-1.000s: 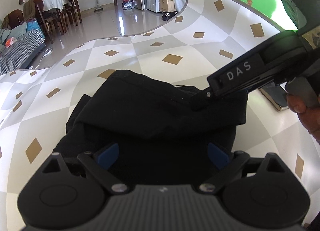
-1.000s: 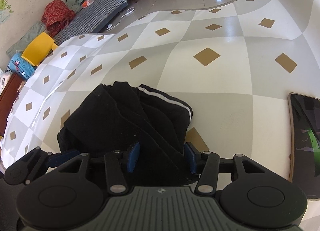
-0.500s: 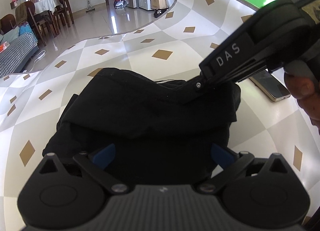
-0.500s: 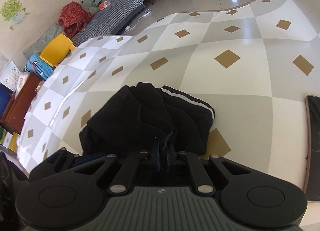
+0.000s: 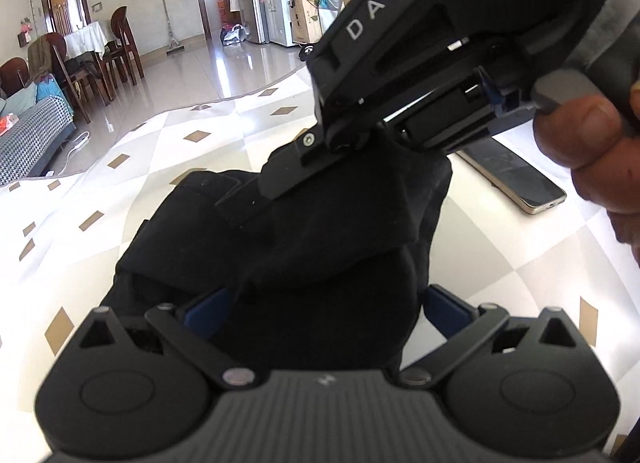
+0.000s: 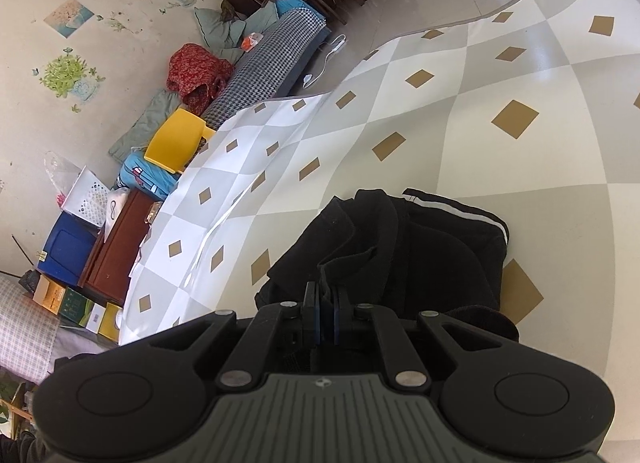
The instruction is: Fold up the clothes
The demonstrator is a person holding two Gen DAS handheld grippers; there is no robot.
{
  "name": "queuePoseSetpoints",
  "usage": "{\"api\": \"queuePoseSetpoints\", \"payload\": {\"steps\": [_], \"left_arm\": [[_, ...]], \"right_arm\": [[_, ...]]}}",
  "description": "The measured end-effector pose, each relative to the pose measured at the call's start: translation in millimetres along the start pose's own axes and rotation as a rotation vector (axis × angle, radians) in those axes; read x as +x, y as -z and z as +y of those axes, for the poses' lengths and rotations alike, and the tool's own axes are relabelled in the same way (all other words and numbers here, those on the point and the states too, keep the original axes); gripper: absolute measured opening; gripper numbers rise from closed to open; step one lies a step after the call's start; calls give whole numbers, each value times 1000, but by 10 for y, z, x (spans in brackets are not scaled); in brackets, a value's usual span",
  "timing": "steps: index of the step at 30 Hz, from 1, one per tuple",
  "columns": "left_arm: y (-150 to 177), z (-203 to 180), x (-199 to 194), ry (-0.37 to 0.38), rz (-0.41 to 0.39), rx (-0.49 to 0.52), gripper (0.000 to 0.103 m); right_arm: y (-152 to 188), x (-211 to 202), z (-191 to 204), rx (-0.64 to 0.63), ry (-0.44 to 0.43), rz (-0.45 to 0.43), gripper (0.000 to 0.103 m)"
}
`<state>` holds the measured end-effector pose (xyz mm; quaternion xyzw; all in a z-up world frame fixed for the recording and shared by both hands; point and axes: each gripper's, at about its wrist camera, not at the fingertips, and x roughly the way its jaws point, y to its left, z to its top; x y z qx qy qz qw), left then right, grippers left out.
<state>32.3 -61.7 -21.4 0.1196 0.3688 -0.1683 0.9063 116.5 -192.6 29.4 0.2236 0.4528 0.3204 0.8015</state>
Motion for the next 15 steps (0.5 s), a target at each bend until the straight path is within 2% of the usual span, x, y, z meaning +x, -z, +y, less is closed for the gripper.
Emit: {"api": "queuePoseSetpoints", "payload": {"steps": [13,14,15], "left_arm": [[-107,-25,92,-52,-54,-9,103],[-123,-9,100,-57,-61,-23,102],[-139,19,105,-57,-64,-42,96]], "right_arm": [[-50,-73,86,33,-108,-20,7],[-52,-76,95,31,-114,-20,7],[-54,-79,104,25,-115,-19,7]]}}
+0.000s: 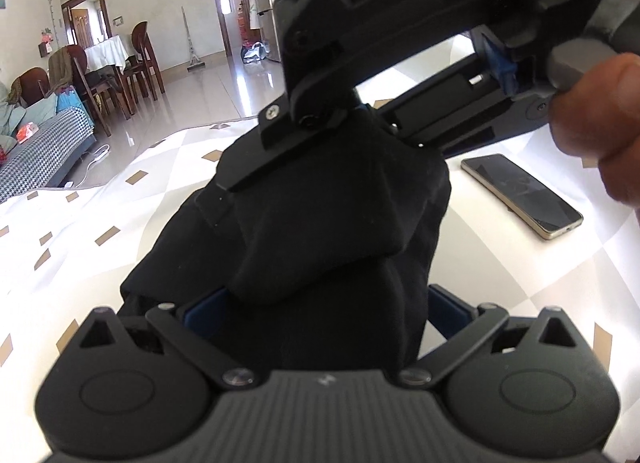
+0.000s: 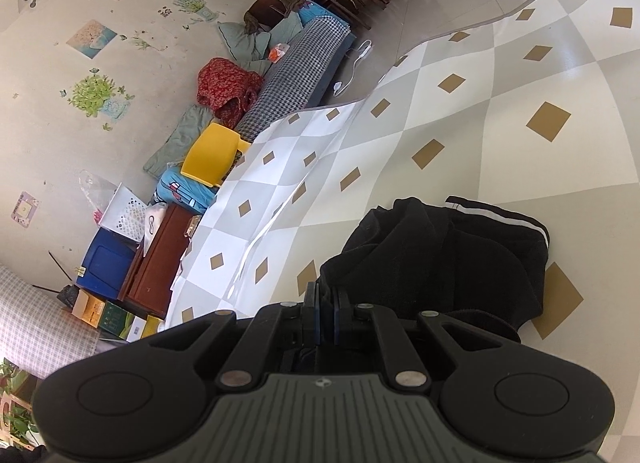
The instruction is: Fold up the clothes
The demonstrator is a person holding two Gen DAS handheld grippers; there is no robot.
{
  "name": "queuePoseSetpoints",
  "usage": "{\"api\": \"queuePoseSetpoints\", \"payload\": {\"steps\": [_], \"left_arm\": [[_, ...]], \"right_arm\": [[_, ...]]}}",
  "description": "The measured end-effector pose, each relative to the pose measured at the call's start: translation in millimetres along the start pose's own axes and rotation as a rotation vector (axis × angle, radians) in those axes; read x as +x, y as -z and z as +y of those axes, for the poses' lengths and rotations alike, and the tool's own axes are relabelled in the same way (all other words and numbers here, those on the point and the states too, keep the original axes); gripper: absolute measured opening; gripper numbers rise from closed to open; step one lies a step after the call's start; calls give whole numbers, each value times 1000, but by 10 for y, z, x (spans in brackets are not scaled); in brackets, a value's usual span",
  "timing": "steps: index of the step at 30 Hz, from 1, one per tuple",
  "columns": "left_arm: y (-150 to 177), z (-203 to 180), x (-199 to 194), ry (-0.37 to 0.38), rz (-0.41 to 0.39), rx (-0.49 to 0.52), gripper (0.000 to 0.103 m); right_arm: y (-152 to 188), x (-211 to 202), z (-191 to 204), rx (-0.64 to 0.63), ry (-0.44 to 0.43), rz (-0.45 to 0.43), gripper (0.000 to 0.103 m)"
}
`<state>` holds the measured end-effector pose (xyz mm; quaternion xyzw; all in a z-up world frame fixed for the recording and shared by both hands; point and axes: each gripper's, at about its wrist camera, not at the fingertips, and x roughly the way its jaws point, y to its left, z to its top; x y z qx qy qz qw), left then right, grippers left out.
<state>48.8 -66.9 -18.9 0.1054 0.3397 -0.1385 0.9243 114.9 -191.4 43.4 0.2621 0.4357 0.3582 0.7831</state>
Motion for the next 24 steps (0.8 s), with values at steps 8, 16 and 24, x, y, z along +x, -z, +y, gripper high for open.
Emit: {"api": "queuePoseSetpoints", "payload": {"steps": [8,16,24], "left_arm": [[35,306,20,6,68,-188,39],[27,564,-71,-47,74,-290,24],[-29,660,-236,-83,37,-330,24]], "right_arm": [[-1,33,8,-34,41,16,11],[-102,-113,-192,38,196,-94,29],[-61,32,-422,27,467,-38,34]]}}
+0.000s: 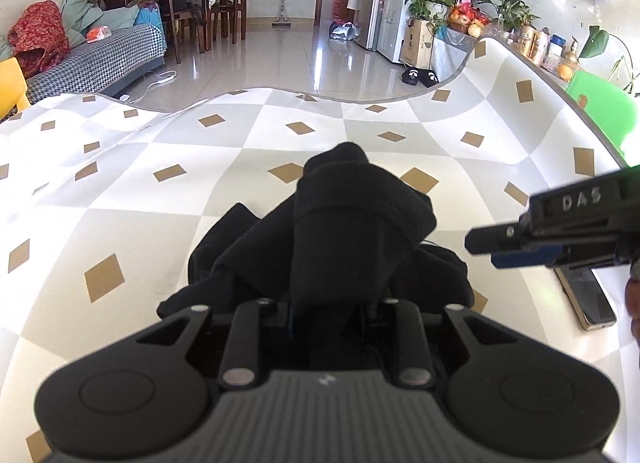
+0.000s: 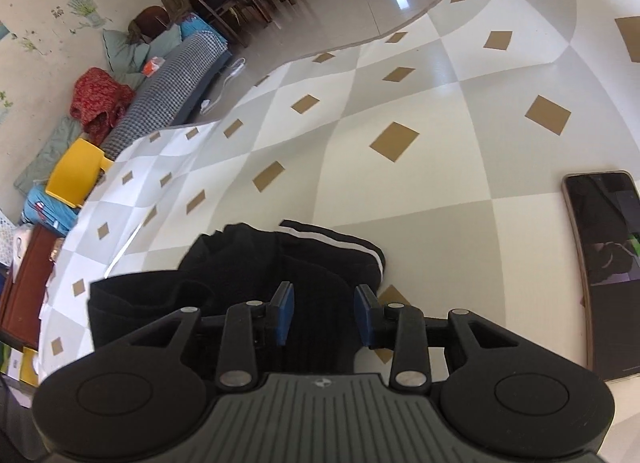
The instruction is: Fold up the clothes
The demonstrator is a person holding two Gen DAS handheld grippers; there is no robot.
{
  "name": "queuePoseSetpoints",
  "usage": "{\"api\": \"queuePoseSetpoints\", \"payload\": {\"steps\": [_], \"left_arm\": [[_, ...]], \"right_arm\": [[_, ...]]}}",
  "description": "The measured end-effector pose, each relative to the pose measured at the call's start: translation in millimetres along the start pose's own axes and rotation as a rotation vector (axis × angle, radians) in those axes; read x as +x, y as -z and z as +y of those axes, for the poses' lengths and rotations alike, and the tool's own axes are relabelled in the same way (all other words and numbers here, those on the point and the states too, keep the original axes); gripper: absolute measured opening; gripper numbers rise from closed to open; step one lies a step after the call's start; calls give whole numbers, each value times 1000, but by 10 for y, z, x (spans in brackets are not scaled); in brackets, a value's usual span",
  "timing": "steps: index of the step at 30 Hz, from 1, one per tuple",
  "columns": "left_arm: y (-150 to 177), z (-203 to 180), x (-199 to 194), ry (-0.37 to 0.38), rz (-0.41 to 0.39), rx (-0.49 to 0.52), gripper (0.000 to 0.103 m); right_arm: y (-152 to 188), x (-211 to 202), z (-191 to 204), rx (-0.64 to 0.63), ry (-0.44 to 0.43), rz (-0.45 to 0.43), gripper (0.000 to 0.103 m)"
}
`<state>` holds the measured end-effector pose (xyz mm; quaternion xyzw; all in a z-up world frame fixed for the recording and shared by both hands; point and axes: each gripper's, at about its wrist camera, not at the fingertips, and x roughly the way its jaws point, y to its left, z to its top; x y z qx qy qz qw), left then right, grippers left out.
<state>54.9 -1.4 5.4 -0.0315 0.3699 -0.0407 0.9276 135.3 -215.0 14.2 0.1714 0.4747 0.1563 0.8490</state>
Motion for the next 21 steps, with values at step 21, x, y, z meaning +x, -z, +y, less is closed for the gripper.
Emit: {"api": "queuePoseSetpoints", "payload": {"steps": [21], "left_arm": [[-128,343,-216,-108,-60,-60,24]], "right_arm": [[272,400,243,-188,130,118,41]]}}
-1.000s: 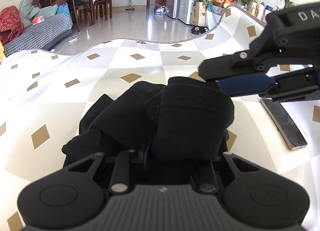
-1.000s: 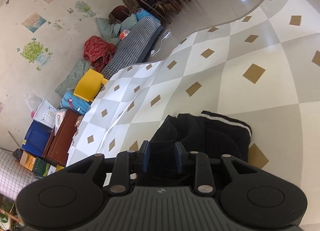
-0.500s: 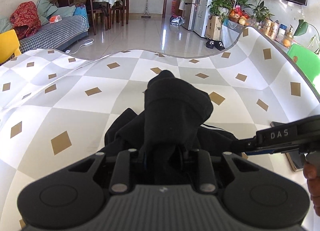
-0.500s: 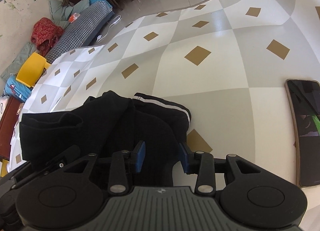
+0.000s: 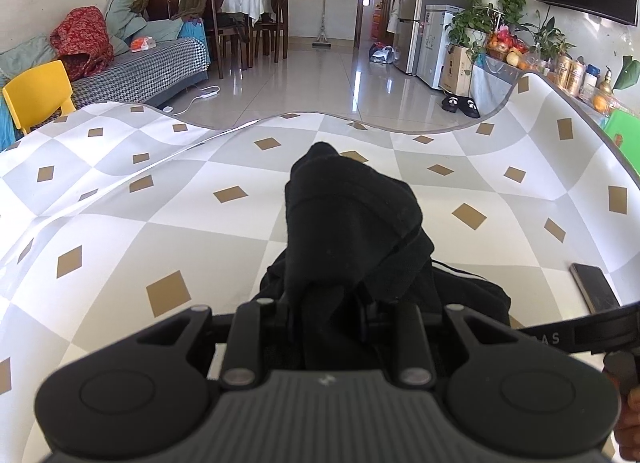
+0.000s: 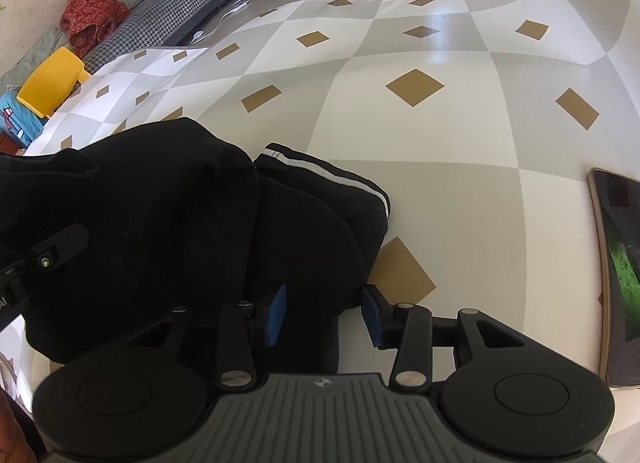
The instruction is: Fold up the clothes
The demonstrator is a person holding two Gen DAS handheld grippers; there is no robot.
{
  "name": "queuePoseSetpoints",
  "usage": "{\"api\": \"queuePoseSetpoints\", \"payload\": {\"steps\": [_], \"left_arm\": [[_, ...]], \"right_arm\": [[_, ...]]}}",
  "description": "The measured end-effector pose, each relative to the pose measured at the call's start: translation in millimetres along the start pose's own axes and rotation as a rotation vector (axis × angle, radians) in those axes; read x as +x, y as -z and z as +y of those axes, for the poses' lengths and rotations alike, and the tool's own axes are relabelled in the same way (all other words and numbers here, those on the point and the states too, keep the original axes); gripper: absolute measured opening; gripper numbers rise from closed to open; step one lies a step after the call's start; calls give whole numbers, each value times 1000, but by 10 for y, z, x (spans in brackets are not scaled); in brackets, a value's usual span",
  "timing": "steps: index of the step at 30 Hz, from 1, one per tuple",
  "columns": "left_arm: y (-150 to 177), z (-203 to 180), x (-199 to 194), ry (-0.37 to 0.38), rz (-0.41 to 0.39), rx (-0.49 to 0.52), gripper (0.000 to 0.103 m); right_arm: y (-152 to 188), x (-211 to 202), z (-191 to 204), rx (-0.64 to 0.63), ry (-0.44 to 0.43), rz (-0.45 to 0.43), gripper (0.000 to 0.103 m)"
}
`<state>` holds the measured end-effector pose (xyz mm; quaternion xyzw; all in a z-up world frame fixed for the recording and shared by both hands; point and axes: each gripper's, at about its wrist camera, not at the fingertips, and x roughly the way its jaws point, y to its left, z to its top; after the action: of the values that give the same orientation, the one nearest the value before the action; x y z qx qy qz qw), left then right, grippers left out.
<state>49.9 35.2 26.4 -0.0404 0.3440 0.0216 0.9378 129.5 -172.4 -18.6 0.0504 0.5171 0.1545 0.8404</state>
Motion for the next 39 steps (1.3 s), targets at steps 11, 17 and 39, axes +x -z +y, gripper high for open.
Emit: {"api": "queuePoseSetpoints", "payload": {"steps": [11,17,39], "left_arm": [[-38,88,-66,-41,-25,-8,24],[-65,119,-100,-58,-41,-10,24],[-129,194,-164,-100,-82,-21,24]], "right_arm": [[-7,51,28,-3,24,7,41],[-11,75,62,-24,36,-3,41],[-34,123,154,-72,84,-66,13]]}}
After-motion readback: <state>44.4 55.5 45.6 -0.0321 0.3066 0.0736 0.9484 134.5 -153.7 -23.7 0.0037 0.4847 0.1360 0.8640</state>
